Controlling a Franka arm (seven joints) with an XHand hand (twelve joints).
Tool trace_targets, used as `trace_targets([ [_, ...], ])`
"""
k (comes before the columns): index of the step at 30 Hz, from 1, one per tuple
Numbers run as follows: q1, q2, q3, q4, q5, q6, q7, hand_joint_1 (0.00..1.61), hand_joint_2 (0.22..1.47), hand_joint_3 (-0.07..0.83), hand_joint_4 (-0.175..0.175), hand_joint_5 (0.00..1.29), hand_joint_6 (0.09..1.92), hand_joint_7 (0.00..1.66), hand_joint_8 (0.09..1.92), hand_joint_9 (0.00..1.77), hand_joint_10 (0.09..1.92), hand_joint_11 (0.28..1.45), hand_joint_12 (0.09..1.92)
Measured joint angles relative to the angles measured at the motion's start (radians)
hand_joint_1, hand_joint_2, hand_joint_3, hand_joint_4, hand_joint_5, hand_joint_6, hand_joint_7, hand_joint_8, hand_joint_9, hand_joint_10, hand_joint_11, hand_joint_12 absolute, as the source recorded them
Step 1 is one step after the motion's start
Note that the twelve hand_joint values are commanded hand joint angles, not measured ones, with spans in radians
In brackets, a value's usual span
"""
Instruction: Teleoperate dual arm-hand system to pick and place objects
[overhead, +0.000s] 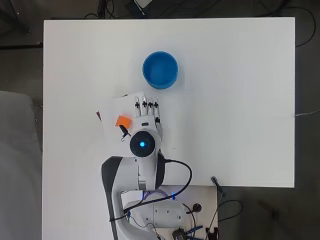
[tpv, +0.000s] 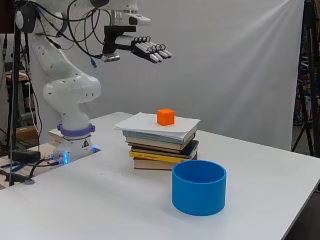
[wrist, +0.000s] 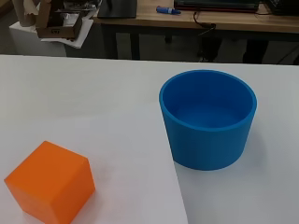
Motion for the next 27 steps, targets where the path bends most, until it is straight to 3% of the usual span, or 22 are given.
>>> trace_targets([
  [5,-0.004,-0.014,0.013,-0.017,-0.013,0.014,0.039,0.20,0.99,0.006,0.081,0.30,0.09,0.32,0.09,0.41,0.09,0.45,0.09],
  [11,0.007,-0.032,-0.005,-0.118,0.084,0.114,-0.048,0.18,1.03,0.000,0.052,0.33,0.09,0.41,0.09,0.55,0.09,0.51,0.09],
  [13,0.010,-0.014,-0.003,-0.152,0.132,0.157,-0.062,0.14,1.02,-0.005,0.052,0.33,0.09,0.41,0.09,0.54,0.09,0.51,0.09],
  [16,0.015,0.031,0.020,-0.211,0.172,0.224,-0.067,0.21,1.01,-0.007,0.053,0.32,0.09,0.36,0.09,0.48,0.09,0.50,0.09],
  [21,0.022,0.082,0.058,-0.294,0.249,0.382,-0.085,0.26,0.99,-0.010,0.047,0.21,0.09,0.29,0.09,0.41,0.09,0.49,0.09],
  [27,0.029,0.226,0.098,-0.272,0.303,0.397,-0.150,0.27,0.97,-0.010,0.040,0.19,0.09,0.31,0.09,0.43,0.09,0.49,0.09],
])
